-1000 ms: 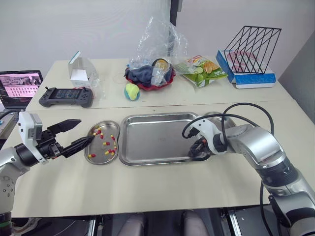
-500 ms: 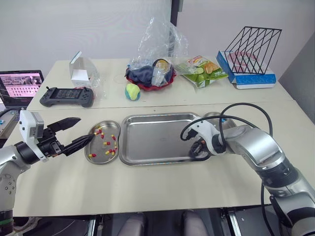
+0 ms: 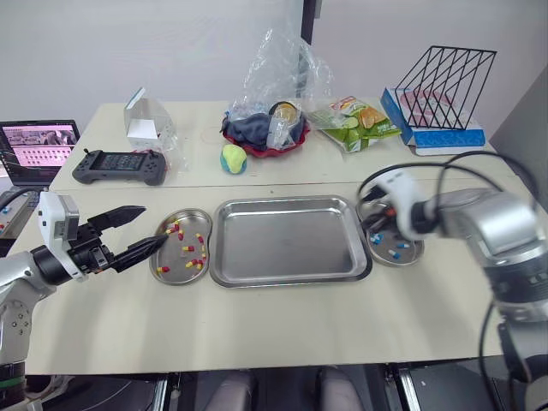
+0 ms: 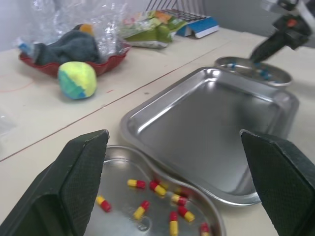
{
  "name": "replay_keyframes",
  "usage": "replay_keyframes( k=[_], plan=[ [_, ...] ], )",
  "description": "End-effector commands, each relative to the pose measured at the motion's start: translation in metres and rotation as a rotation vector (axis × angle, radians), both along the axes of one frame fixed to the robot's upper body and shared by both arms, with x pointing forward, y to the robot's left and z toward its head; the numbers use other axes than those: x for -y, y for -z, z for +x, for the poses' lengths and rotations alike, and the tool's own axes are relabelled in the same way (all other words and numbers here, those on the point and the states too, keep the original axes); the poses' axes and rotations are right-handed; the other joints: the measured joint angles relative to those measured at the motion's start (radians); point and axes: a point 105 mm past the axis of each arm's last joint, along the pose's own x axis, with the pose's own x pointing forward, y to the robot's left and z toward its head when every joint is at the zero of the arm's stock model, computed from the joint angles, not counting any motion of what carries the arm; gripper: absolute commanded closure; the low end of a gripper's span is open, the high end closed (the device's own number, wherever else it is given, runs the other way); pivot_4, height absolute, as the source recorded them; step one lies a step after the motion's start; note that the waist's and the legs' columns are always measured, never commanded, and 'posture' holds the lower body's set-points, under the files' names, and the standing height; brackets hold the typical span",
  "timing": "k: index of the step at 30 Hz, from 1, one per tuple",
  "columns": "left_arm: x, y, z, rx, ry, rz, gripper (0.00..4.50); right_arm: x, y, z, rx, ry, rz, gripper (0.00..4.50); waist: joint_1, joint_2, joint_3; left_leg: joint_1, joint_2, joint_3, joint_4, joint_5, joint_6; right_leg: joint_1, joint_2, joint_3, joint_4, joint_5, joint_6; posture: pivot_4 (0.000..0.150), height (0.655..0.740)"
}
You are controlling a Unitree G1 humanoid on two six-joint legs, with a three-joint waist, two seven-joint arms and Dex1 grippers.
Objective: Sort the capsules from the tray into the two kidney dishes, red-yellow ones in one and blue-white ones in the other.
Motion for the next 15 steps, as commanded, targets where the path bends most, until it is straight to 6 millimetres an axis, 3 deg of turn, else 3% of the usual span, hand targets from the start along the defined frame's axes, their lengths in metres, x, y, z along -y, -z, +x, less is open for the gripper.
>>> replay_keyframes(
  k=[1, 4, 15],
  plan=[
    [0.002, -0.013, 0.0, 0.045, 0.015, 0.027, 0.0, 0.021, -0.01, 0.011, 0.059, 0.074, 0.018, 4.49, -0.007, 0.0, 0.0, 0.0, 0.0, 0.0, 0.0, 0.0, 0.0, 0.0, 0.001, 0.0, 0.0, 0.0, 0.0, 0.15, 0.74],
    [0.001, -0.013, 0.001, 0.048, 0.007, 0.038, 0.0, 0.027, -0.005, 0.013, 0.052, 0.088, 0.046, 4.49, -0.017, 0.0, 0.0, 0.0, 0.002, 0.005, -0.003, 0.0, -0.001, -0.004, 0.0, 0.001, 0.001, 0.001, -0.003, 0.15, 0.74],
    [-0.001, -0.008, 0.0, 0.049, 0.0, 0.095, 0.0, 0.017, 0.01, 0.019, 0.016, 0.087, 0.119, 4.49, -0.03, 0.0, 0.0, -0.001, 0.002, 0.007, -0.005, 0.001, -0.001, -0.008, -0.001, 0.001, 0.001, 0.002, -0.003, 0.15, 0.74]
  ],
)
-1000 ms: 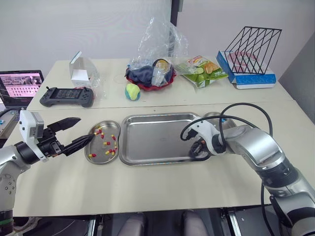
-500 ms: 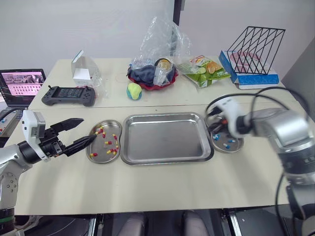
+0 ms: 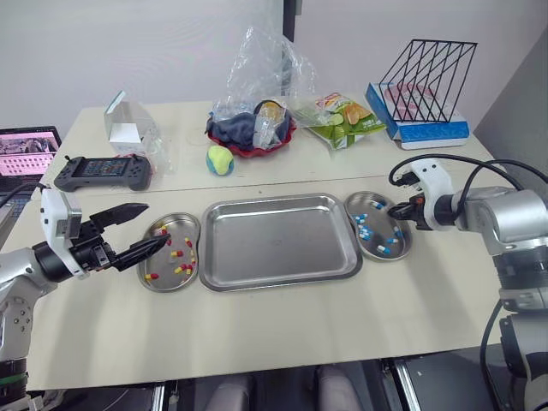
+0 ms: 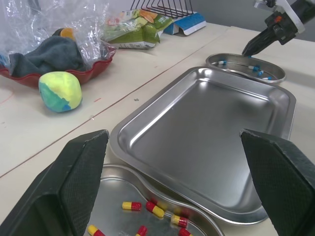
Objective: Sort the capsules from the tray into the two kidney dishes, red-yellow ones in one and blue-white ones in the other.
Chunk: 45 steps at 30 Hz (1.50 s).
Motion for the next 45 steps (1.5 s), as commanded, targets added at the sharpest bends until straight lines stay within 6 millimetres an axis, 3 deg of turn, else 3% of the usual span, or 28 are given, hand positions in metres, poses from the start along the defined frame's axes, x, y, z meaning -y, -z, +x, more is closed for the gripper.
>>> replay_keyframes(
  k=[1, 2, 3, 12, 14, 20, 23, 26, 29, 33, 38, 45],
  plan=[
    [-0.003, -0.007, -0.002, 0.036, -0.005, 0.062, 0.0, -0.003, -0.01, 0.002, 0.047, -0.009, 0.023, 4.49, 0.0, 0.0, 0.0, 0.0, 0.0, 0.0, 0.0, 0.0, 0.0, 0.0, 0.0, 0.0, 0.0, 0.0, 0.0, 0.15, 0.74],
    [-0.004, -0.007, -0.002, 0.037, -0.011, 0.07, 0.0, -0.004, -0.009, 0.003, 0.044, -0.009, 0.032, 4.49, 0.0, 0.0, 0.0, 0.0, 0.0, 0.0, 0.0, 0.0, 0.0, 0.0, 0.0, 0.0, 0.0, 0.0, 0.0, 0.15, 0.74],
    [-0.005, -0.007, -0.002, 0.038, -0.016, 0.077, 0.0, -0.002, -0.009, 0.003, 0.051, -0.008, 0.022, 3.76, 0.0, 0.0, 0.0, 0.0, 0.0, 0.0, 0.0, 0.0, 0.0, 0.0, 0.0, 0.0, 0.0, 0.0, 0.0, 0.15, 0.74],
    [-0.014, 0.0, -0.003, 0.043, -0.05, 0.138, 0.0, 0.016, -0.026, 0.002, 0.09, 0.032, 0.112, 0.72, 0.0, 0.0, 0.0, 0.0, 0.0, 0.0, 0.0, 0.0, 0.0, 0.0, 0.0, 0.0, 0.0, 0.0, 0.0, 0.15, 0.74],
    [-0.022, 0.002, 0.001, 0.016, -0.093, 0.136, 0.0, 0.024, -0.042, 0.004, 0.196, 0.021, 0.157, 0.05, 0.001, 0.0, 0.0, 0.0, 0.0, 0.0, 0.0, 0.0, 0.0, 0.0, 0.0, 0.0, 0.0, 0.0, 0.0, 0.15, 0.74],
    [-0.045, 0.005, 0.009, -0.024, -0.219, 0.154, 0.0, 0.044, -0.074, -0.007, 0.526, -0.072, 0.319, 0.01, 0.001, 0.0, 0.0, 0.001, -0.001, 0.001, 0.0, 0.0, 0.0, 0.0, 0.0, 0.0, 0.0, 0.0, 0.0, 0.15, 0.74],
    [-0.067, 0.003, 0.016, 0.036, -0.356, 0.172, 0.0, 0.076, -0.059, -0.015, 0.605, -0.024, 0.212, 0.01, 0.004, 0.0, 0.0, 0.001, -0.001, 0.001, -0.001, 0.0, 0.0, 0.001, 0.001, -0.001, 0.001, 0.0, 0.0, 0.15, 0.74],
    [-0.099, 0.015, 0.017, 0.033, -0.528, 0.216, 0.0, 0.107, -0.031, -0.031, 0.601, 0.02, 0.31, 0.01, 0.002, 0.0, 0.0, 0.003, -0.001, 0.003, -0.001, 0.0, 0.0, 0.002, 0.0, 0.0, 0.0, 0.0, 0.0, 0.15, 0.74],
    [-0.102, 0.025, 0.008, 0.028, -0.522, 0.224, 0.0, 0.119, -0.021, -0.043, 0.63, 0.038, 0.446, 0.01, -0.003, 0.0, 0.0, 0.005, 0.0, 0.007, -0.003, 0.0, 0.0, 0.002, 0.0, 0.0, 0.0, 0.0, 0.0, 0.15, 0.74],
    [-0.103, 0.034, 0.003, 0.009, -0.531, 0.211, 0.0, 0.125, -0.003, -0.05, 0.629, 0.045, 0.42, 0.01, -0.008, 0.0, 0.0, 0.011, 0.002, 0.013, -0.006, -0.001, 0.001, 0.002, 0.0, 0.002, 0.0, 0.002, -0.002, 0.15, 0.74],
    [-0.104, 0.039, 0.001, -0.004, -0.534, 0.203, 0.0, 0.118, 0.009, -0.054, 0.594, -0.015, 0.344, 0.01, -0.005, 0.0, 0.0, 0.013, 0.003, 0.016, -0.007, -0.001, 0.002, 0.002, 0.0, 0.002, 0.001, 0.002, -0.002, 0.15, 0.74],
    [-0.106, 0.04, 0.002, -0.015, -0.538, 0.189, 0.0, 0.114, 0.012, -0.054, 0.568, -0.034, 0.321, 0.01, -0.002, 0.0, 0.0, 0.013, 0.003, 0.016, -0.006, -0.001, 0.002, 0.002, 0.0, 0.002, 0.001, 0.002, -0.002, 0.15, 0.74]
  ],
)
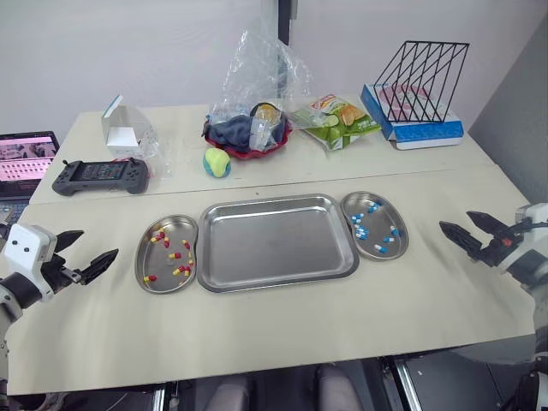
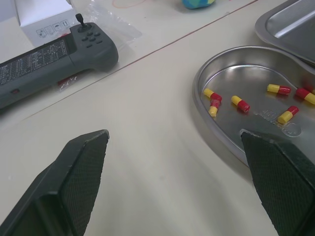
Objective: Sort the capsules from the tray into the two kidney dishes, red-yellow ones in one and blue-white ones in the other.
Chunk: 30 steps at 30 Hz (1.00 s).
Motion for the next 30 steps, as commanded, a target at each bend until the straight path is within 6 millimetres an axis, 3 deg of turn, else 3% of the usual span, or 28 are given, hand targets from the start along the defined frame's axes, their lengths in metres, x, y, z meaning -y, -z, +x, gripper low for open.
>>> replay_keyframes(
  k=[1, 6, 9, 11, 12, 18, 30],
  plan=[
    [-0.005, -0.013, -0.001, 0.04, -0.01, 0.001, 0.0, 0.0, -0.012, -0.001, 0.035, -0.009, -0.052, 0.01, 0.001, 0.0, 0.0, 0.0, 0.0, 0.0, 0.0, 0.0, 0.0, 0.0, 0.0, 0.0, 0.0, 0.0, 0.0, 0.15, 0.74],
    [-0.003, -0.013, 0.002, 0.037, -0.004, -0.003, 0.0, 0.001, -0.008, -0.001, 0.013, 0.014, -0.064, 0.01, -0.006, 0.001, 0.0, -0.001, -0.002, -0.003, -0.001, -0.001, 0.001, 0.004, -0.002, -0.003, 0.0, 0.0, 0.0, 0.15, 0.74],
    [-0.002, -0.013, 0.003, 0.037, 0.0, -0.005, 0.0, 0.003, -0.01, -0.001, 0.017, 0.023, -0.06, 0.01, -0.029, 0.003, -0.001, 0.0, -0.013, -0.04, 0.0, -0.002, 0.009, 0.031, -0.021, -0.04, -0.001, -0.005, 0.005, 0.15, 0.74],
    [-0.001, -0.013, 0.004, 0.037, 0.004, -0.009, 0.0, 0.004, -0.011, -0.002, 0.015, 0.03, -0.054, 0.01, -0.027, 0.004, -0.001, 0.003, -0.029, -0.062, 0.003, 0.002, 0.008, 0.04, -0.032, -0.056, 0.0, -0.009, 0.01, 0.15, 0.74],
    [0.0, -0.012, 0.004, 0.037, 0.006, -0.009, 0.0, 0.004, -0.011, -0.002, 0.015, 0.032, -0.059, 0.01, -0.017, 0.004, -0.001, 0.003, -0.03, -0.061, 0.005, 0.006, 0.001, 0.038, -0.031, -0.053, -0.002, -0.009, 0.01, 0.15, 0.74],
    [0.001, -0.011, 0.006, 0.032, 0.014, -0.019, 0.0, 0.004, -0.013, -0.003, 0.019, 0.04, -0.058, 0.01, 0.009, 0.004, -0.001, 0.002, -0.023, -0.051, 0.003, 0.007, -0.001, 0.031, -0.02, -0.032, -0.003, -0.009, 0.01, 0.15, 0.74],
    [0.01, -0.009, 0.006, 0.008, 0.066, -0.062, 0.0, 0.003, -0.014, -0.003, 0.022, 0.049, -0.058, 0.01, 0.005, 0.004, -0.001, 0.004, -0.022, -0.044, 0.001, 0.005, 0.002, 0.028, -0.02, -0.024, -0.002, -0.009, 0.009, 0.15, 0.74]
  ],
)
